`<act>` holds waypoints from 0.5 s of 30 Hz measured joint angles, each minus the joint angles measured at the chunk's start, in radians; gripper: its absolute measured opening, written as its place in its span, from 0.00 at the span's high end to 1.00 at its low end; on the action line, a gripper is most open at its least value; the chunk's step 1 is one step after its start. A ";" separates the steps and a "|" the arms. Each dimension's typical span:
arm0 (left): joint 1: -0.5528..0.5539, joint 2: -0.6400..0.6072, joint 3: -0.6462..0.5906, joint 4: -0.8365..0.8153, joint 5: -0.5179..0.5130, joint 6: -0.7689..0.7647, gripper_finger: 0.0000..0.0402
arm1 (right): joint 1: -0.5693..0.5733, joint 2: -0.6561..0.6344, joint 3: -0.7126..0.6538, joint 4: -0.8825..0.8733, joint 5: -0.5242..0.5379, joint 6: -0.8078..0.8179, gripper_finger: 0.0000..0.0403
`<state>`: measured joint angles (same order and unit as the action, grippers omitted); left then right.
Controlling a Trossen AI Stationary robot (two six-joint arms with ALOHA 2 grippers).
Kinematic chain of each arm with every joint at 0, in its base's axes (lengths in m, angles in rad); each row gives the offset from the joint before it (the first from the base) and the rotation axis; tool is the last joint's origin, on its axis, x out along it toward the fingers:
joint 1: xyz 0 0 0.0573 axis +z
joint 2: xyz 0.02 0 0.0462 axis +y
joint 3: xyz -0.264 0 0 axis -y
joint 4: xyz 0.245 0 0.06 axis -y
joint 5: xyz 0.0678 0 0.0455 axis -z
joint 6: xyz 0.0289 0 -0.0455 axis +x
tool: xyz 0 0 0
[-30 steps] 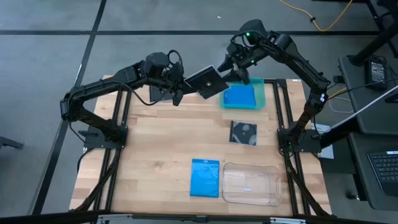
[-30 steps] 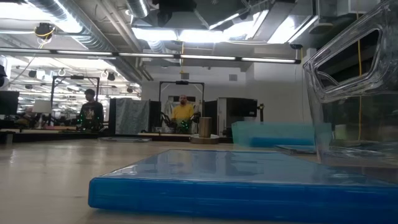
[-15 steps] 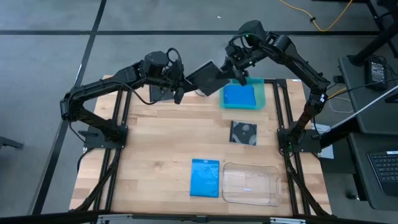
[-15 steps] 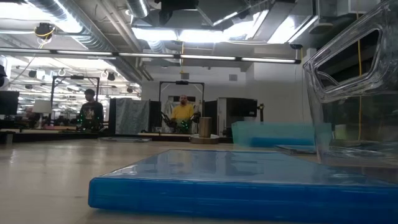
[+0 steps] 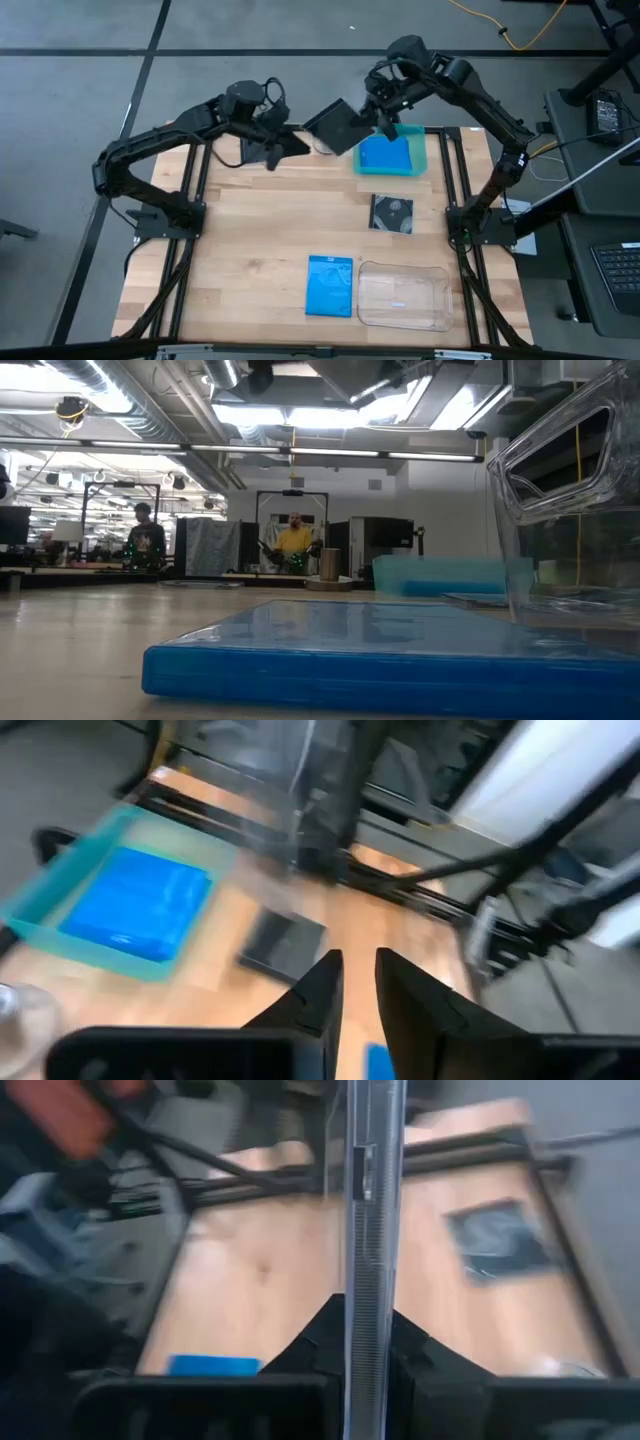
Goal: Pick & place jewel cases by type
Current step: Put the middle black CD case into the transparent bin
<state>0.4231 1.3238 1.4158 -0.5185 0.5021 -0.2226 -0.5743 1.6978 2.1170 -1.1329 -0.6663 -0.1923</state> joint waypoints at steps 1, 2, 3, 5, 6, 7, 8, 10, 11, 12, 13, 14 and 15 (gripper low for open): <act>0.005 -0.015 0.000 -0.015 0.014 0.001 0.83 | -0.008 -0.009 0.000 -0.001 0.007 0.000 0.93; 0.010 -0.032 0.000 -0.038 0.022 0.001 0.82 | -0.014 -0.018 0.000 -0.007 0.025 0.000 0.93; 0.015 -0.050 0.000 -0.066 0.022 0.001 0.80 | -0.019 -0.027 0.000 -0.017 0.036 0.000 0.93; 0.030 -0.085 0.000 -0.100 0.010 0.001 0.77 | -0.032 -0.048 0.000 -0.033 0.032 0.005 0.93; 0.039 -0.105 0.000 -0.117 -0.001 0.001 0.76 | -0.037 -0.056 0.000 -0.042 0.031 0.006 0.93; 0.048 -0.125 0.000 -0.129 -0.011 0.005 0.75 | -0.037 -0.064 0.001 -0.051 0.031 0.007 0.93; 0.057 -0.142 0.000 -0.131 -0.017 0.008 0.73 | -0.038 -0.071 0.001 -0.064 0.031 0.010 0.93; 0.073 -0.171 0.000 -0.136 -0.036 0.008 0.71 | -0.038 -0.077 0.001 -0.102 0.031 0.027 0.93; 0.082 -0.182 0.000 -0.137 -0.049 0.008 0.70 | -0.034 -0.079 0.001 -0.122 0.031 0.031 0.93; 0.090 -0.191 0.000 -0.136 -0.066 0.009 0.70 | -0.026 -0.080 0.001 -0.149 0.029 0.032 0.93; 0.099 -0.200 0.000 -0.136 -0.074 0.010 0.69 | -0.014 -0.081 0.001 -0.184 0.027 0.033 0.93; 0.110 -0.206 0.000 -0.136 -0.077 0.013 0.69 | 0.000 -0.081 0.001 -0.225 0.024 0.033 0.93; 0.122 -0.211 0.000 -0.136 -0.077 0.017 0.68 | 0.015 -0.081 0.001 -0.270 0.017 0.033 0.93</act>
<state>0.5447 1.1127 1.4162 -0.6547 0.4248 -0.2058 -0.5591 1.6170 2.1178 -1.4030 -0.6497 -0.1594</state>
